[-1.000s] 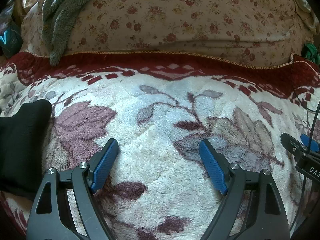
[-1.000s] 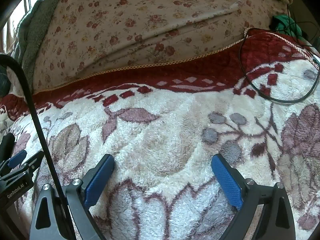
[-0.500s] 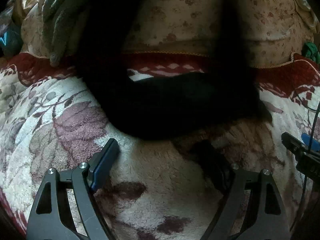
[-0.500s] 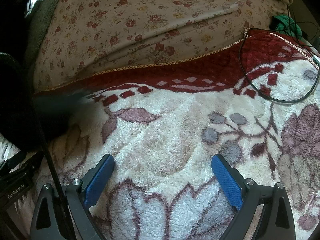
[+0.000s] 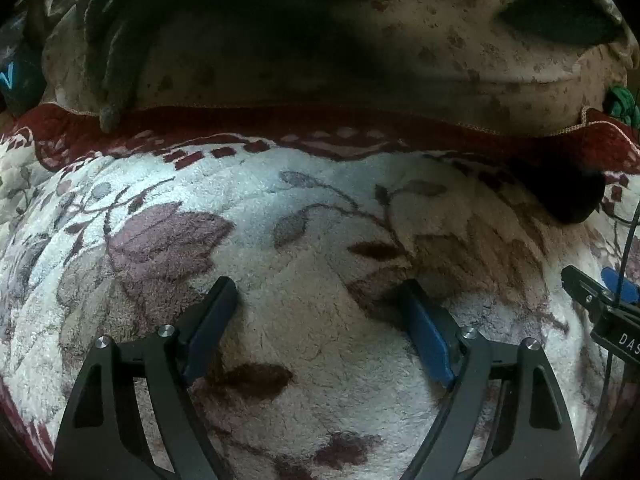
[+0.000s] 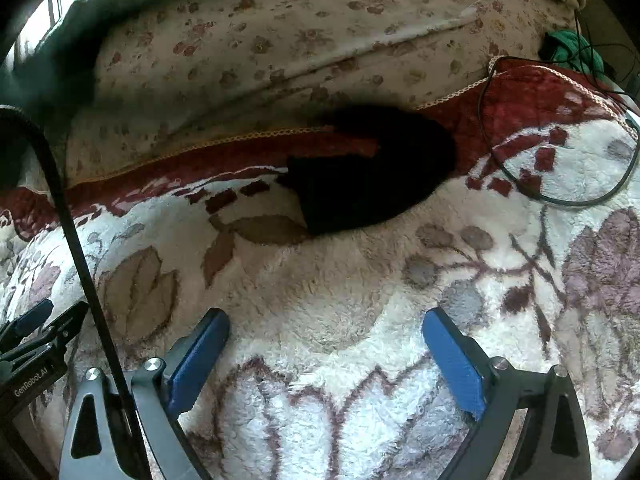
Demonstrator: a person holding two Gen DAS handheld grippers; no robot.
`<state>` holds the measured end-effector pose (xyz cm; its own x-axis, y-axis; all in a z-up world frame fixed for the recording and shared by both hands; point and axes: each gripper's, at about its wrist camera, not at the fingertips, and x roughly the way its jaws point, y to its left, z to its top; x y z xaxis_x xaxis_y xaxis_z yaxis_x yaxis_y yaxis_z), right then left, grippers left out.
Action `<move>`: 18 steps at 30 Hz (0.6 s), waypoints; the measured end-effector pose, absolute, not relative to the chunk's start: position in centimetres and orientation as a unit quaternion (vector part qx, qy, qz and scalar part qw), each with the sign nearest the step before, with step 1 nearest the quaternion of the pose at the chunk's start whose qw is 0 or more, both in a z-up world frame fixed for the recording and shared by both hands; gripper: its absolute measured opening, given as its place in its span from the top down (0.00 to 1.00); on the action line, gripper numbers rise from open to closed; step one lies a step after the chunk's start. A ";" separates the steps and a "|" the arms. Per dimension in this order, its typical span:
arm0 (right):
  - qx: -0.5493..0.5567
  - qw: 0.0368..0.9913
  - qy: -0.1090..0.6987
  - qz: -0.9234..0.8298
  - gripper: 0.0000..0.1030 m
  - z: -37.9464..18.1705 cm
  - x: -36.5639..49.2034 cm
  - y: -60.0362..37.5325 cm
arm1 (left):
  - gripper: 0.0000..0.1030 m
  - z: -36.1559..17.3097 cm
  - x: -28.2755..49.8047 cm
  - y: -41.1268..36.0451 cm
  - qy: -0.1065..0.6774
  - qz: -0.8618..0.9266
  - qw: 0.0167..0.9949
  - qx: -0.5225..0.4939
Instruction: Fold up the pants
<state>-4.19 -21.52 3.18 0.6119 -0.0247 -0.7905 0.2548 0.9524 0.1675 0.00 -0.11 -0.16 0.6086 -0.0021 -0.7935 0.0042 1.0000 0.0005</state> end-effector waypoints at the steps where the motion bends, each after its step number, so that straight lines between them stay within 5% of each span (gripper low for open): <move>1: 0.133 0.888 0.433 -0.079 0.06 3.2 -4.2 -21.5 | 0.19 -0.2 0.0 -0.1 0.443 -0.002 0.897 0.001; 18: 0.132 0.888 0.434 -0.079 0.06 3.2 -4.1 -21.3 | 0.19 -0.2 0.0 0.1 0.442 -0.002 0.897 0.001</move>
<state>-4.13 -21.26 3.19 0.6113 -0.0264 -0.7910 0.2546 0.9529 0.1650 0.03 0.09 -0.20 0.6085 -0.0033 -0.7935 0.0042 1.0000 -0.0009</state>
